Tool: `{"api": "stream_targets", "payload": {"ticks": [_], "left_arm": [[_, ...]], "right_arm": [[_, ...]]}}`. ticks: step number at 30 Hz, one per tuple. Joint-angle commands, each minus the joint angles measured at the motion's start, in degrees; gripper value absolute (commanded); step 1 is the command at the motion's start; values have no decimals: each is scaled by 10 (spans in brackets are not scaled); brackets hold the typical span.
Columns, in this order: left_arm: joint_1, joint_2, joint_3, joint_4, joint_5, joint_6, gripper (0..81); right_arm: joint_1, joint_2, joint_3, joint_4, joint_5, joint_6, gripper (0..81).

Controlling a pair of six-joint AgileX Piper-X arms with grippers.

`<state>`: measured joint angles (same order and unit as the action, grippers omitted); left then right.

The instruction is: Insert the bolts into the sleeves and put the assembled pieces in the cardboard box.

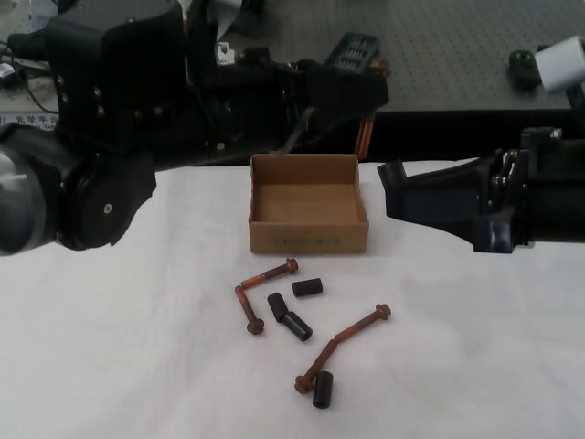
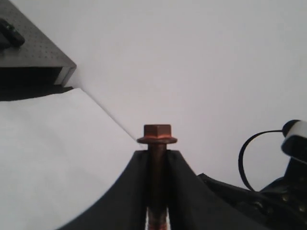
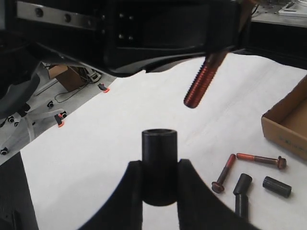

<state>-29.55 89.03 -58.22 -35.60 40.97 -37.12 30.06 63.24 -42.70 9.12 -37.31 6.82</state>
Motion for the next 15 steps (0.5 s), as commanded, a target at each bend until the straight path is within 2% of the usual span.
{"api": "stream_targets", "payload": {"ticks": [1,8,15], "left_arm": [[0,-11,-3,-37,10,-20,6],[0,-11,-3,-57,10,-45,6],[0,-11,-3,-66,28,-54,6]], "right_arm": [[-2,1,-3,-10,-12,0,25],[-2,1,-3,-10,-14,2,25],[-2,1,-3,-54,-23,50,25]]}}
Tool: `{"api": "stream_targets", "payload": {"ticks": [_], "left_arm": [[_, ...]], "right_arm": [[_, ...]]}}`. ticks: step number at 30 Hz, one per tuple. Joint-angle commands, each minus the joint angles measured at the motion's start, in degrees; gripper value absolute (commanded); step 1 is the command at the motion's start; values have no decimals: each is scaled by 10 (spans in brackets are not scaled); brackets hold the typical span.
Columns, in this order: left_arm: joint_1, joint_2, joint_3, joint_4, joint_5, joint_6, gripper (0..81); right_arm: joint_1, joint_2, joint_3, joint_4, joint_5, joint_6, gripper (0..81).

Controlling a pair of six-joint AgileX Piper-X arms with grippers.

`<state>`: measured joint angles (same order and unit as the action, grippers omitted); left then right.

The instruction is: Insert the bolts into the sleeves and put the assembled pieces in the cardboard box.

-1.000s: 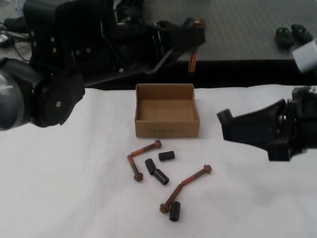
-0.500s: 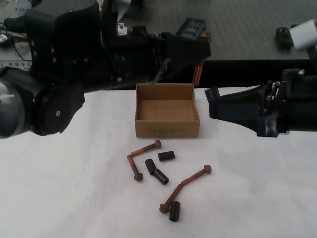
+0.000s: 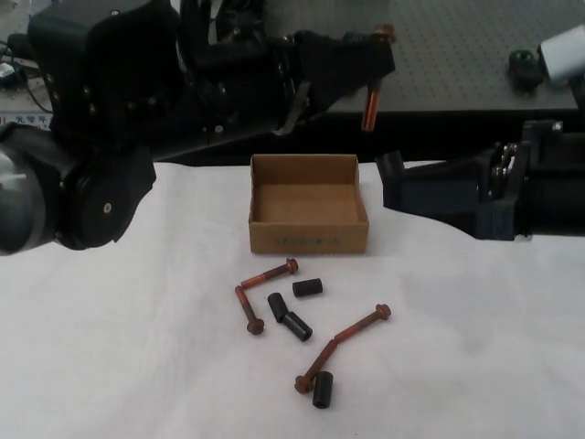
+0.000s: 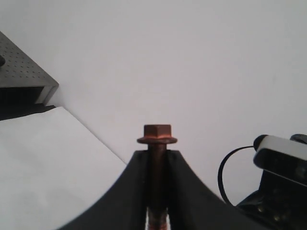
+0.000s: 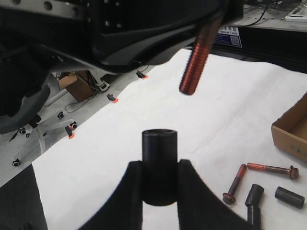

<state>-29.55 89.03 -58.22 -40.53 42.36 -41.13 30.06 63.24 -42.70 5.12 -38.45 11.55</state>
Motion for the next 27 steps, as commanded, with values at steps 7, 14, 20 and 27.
{"api": "stream_targets", "payload": {"ticks": [7,14,20,27], "left_arm": [[0,-11,-3,-31,21,-32,6],[0,-11,-3,-63,21,-51,6],[0,-11,-3,-63,35,-56,6],[0,-11,-3,-63,45,-56,6]], "right_arm": [[-2,10,-3,-25,-12,17,25],[-2,14,-3,-34,-13,17,25],[-2,14,-3,-34,-14,17,25],[-2,14,-3,-74,-24,44,25]]}}
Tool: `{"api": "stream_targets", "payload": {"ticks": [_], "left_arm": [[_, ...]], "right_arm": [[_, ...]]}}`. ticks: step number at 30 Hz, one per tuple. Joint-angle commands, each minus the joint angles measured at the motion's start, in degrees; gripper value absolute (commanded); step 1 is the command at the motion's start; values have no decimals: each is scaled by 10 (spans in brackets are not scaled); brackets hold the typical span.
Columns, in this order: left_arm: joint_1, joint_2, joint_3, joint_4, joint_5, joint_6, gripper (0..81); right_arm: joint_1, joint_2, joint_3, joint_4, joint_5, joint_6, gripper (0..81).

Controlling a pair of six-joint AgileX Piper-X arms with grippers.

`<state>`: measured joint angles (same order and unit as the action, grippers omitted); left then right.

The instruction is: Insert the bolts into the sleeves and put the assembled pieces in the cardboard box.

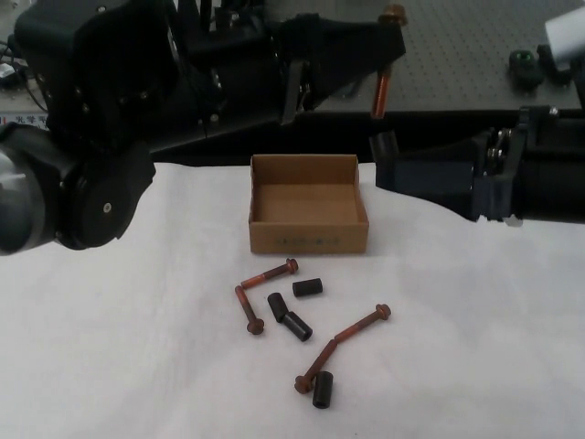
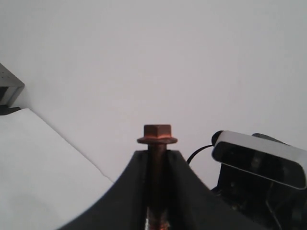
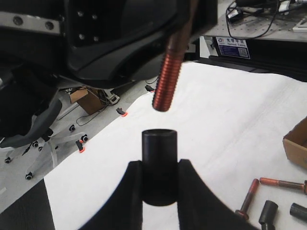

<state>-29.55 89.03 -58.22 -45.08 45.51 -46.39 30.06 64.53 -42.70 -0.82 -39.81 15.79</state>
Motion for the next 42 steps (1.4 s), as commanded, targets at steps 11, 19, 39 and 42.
{"api": "stream_targets", "payload": {"ticks": [11,19,39,42], "left_arm": [[0,-11,-3,-18,14,-4,6],[0,-11,-3,-18,14,-4,6],[-24,-11,-3,-18,14,1,6],[-21,-11,-3,-18,14,16,6]], "right_arm": [[-2,1,-3,-39,-8,18,25],[-2,1,-3,-39,8,18,25],[-9,1,-3,-39,2,26,25],[-9,1,-3,-39,4,26,25]]}}
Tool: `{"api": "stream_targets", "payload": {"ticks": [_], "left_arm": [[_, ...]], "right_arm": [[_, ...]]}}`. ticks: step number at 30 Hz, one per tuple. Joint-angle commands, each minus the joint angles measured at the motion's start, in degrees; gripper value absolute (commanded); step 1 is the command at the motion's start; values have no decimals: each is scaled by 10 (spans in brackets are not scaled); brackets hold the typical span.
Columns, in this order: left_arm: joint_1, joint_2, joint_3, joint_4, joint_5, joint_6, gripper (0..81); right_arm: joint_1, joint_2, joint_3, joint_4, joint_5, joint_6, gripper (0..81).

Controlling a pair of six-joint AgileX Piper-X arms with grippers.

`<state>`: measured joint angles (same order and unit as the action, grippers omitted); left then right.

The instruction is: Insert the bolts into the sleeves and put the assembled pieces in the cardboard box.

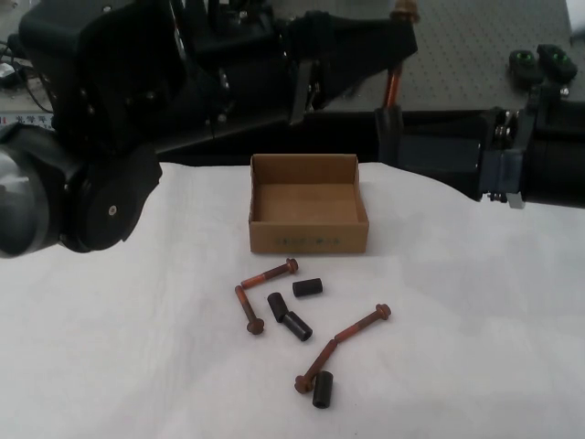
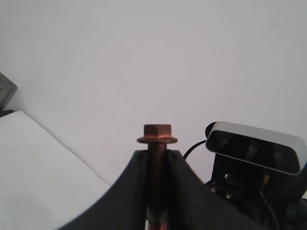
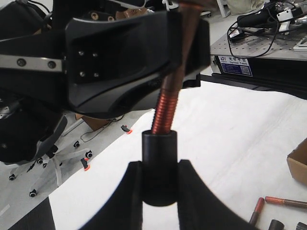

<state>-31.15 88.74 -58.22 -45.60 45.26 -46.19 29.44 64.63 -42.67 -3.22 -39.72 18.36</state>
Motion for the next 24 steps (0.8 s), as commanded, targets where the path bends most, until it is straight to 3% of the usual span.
{"api": "stream_targets", "payload": {"ticks": [1,11,17,24], "left_arm": [[-4,-8,-3,-12,17,17,6],[5,-8,-3,-8,17,16,6],[5,-8,-3,-5,17,23,6],[5,-8,-3,98,21,67,6]], "right_arm": [[-3,0,-3,-15,5,1,25],[-53,-1,-3,-15,4,16,25],[-54,-1,-3,-15,1,16,25],[-54,-1,-3,-15,-37,6,25]]}}
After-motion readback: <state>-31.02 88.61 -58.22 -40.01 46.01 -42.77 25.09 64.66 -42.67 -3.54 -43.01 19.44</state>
